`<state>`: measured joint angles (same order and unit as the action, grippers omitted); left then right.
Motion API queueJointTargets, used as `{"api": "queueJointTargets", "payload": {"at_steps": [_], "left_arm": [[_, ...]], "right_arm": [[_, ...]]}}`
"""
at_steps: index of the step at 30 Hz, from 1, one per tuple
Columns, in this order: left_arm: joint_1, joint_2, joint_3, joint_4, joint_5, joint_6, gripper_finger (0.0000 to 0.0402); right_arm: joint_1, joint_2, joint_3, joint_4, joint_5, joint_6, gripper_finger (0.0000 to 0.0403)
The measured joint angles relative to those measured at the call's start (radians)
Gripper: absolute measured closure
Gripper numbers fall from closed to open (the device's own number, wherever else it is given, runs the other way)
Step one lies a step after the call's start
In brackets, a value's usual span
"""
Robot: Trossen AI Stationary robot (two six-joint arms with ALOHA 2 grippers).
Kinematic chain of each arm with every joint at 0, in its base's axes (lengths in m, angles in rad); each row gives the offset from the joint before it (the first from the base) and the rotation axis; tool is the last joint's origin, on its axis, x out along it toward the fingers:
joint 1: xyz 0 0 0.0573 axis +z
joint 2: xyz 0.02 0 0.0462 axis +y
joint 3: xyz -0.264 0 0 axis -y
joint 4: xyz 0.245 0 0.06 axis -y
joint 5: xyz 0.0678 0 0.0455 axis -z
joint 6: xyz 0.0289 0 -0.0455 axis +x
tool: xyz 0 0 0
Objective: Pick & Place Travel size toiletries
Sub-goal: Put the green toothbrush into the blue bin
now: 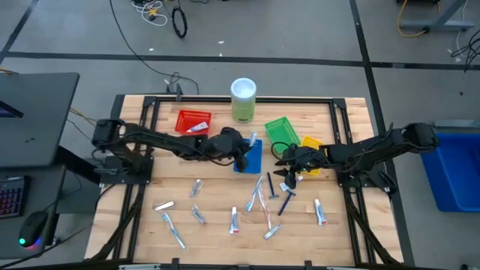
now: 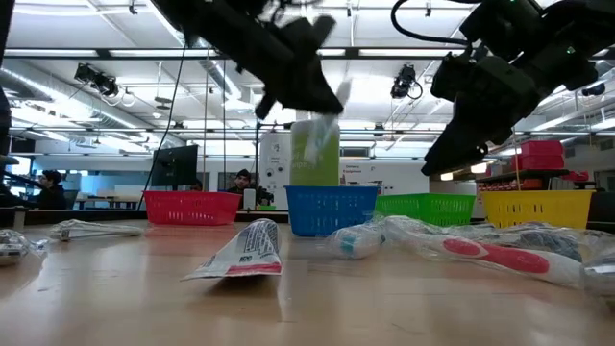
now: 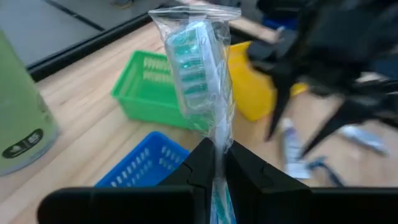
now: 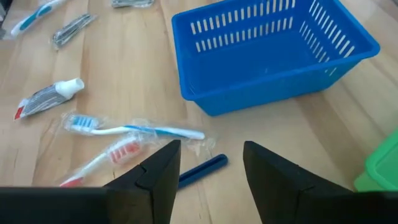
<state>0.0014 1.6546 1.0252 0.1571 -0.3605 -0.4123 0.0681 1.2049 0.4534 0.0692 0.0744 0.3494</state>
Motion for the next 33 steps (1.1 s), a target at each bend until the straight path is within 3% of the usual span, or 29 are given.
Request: {"api": "queueJointTargets", "payload": {"at_steps": [10, 22, 33], "left_arm": [[0.024, 0.185, 0.031, 0.033, 0.026, 0.002, 0.0362], [0.051, 0.213, 0.032, -0.017, 0.049, 0.026, 0.0347], [0.055, 0.213, 0.032, -0.049, 0.061, 0.025, 0.0284]], "right_arm": [[0.000, 0.000, 0.000, -0.001, 0.001, 0.028, 0.0208], [0.000, 0.000, 0.000, -0.001, 0.002, 0.036, 0.0222], [0.000, 0.000, 0.000, 0.002, 0.001, 0.037, 0.0199]]}}
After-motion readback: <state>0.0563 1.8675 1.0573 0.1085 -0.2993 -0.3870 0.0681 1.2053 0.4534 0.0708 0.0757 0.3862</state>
